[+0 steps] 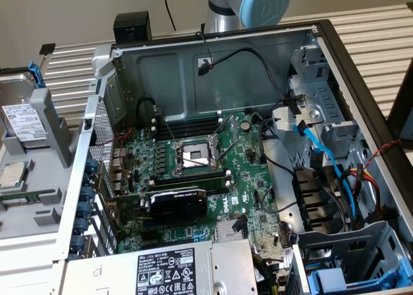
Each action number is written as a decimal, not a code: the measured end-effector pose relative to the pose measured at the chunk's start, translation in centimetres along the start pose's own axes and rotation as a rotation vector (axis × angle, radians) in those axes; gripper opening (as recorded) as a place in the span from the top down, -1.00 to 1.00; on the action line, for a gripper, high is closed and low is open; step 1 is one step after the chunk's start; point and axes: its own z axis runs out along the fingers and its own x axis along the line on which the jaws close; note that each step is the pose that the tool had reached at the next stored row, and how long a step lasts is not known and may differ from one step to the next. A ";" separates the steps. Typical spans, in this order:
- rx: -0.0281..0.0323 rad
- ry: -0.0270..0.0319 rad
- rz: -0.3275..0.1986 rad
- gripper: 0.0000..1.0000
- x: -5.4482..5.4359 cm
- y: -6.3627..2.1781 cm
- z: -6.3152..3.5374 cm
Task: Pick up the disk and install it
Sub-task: 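Pick up the disk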
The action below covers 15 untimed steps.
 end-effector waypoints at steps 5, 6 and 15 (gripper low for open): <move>0.0001 0.0001 -0.004 0.79 -0.3 -0.04 0.00; 0.0000 0.0001 -0.004 0.79 -0.4 -0.05 0.00; 0.0002 0.0000 -0.004 0.51 -0.9 -0.09 0.02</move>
